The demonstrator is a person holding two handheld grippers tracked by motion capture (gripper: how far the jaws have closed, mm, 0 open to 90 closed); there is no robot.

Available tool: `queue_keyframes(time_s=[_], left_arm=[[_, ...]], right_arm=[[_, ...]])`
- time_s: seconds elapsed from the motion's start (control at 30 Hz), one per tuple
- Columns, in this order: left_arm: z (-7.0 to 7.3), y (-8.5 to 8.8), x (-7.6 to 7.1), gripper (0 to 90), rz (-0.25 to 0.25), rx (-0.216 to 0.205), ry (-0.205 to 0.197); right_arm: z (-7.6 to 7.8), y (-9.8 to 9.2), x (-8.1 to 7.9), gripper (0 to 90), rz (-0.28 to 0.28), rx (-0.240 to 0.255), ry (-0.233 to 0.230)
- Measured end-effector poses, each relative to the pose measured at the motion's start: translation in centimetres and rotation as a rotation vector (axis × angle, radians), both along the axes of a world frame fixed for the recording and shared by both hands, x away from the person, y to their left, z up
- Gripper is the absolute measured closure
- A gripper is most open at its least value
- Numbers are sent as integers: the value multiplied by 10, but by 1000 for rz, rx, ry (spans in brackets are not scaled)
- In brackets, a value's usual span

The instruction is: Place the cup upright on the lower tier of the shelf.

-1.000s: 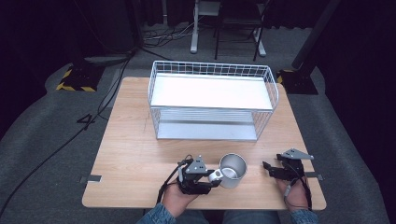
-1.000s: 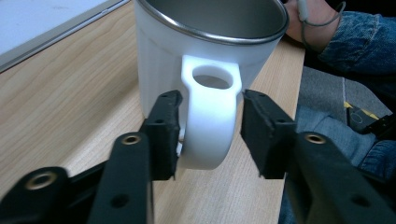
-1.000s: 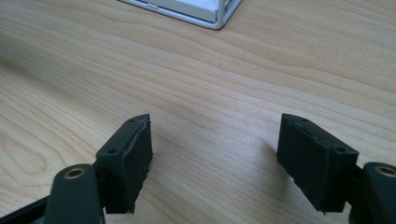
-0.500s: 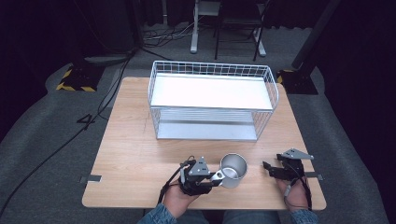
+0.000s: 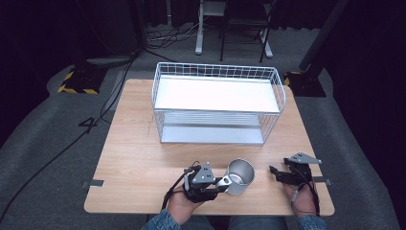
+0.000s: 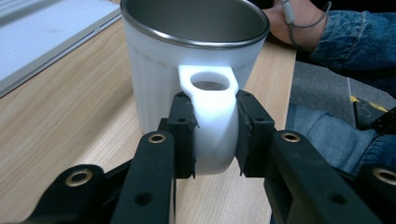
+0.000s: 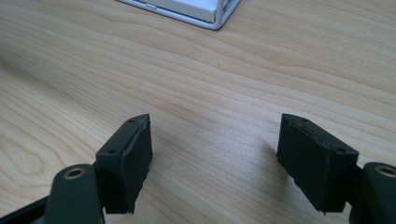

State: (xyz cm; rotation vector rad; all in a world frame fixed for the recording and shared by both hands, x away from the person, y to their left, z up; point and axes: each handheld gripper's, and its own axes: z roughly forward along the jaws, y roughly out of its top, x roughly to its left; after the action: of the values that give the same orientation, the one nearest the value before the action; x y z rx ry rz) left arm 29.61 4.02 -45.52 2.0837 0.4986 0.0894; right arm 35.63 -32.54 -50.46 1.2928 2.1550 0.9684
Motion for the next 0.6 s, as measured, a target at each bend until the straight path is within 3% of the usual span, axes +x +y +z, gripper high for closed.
queue_keyframes(time_s=[0.2, 0.6], left_arm=[[4, -1, -3, 716, -3, -2, 0], [19, 7, -2, 716, 15, -51, -19]], right_arm=[[0, 0, 0, 269, 1, -3, -2], [0, 0, 0, 269, -1, -4, -4]])
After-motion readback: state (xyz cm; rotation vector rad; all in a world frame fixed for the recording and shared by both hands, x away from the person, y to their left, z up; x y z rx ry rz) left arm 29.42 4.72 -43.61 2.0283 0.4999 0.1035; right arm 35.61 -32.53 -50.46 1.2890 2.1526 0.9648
